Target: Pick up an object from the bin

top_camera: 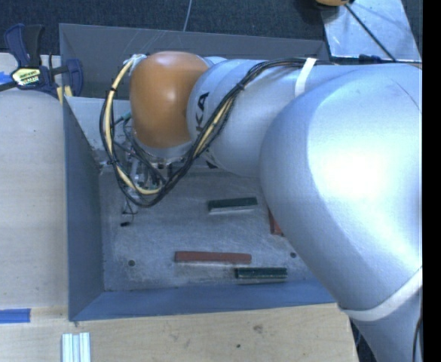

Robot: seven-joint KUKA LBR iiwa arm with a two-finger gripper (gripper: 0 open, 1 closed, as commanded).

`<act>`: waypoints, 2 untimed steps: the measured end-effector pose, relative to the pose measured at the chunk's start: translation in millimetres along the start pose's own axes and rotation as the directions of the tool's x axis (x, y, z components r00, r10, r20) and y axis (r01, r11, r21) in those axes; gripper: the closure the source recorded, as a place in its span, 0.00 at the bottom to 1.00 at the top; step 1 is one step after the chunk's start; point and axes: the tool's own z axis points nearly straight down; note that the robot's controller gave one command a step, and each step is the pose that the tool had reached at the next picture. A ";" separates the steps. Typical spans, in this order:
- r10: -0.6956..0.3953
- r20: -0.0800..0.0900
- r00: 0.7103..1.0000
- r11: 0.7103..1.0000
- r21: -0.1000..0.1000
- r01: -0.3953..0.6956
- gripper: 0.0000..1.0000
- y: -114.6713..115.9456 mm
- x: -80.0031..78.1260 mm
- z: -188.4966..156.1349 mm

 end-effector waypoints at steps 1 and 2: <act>0.070 -0.003 0.998 0.998 0.001 -0.070 1.00 -12.8 -2.0 -2.8; 0.071 -0.003 0.997 0.998 0.001 -0.071 1.00 -12.8 -2.0 -2.8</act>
Offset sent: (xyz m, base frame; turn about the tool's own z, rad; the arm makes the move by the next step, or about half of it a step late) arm 0.0000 0.0000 0.0000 0.0000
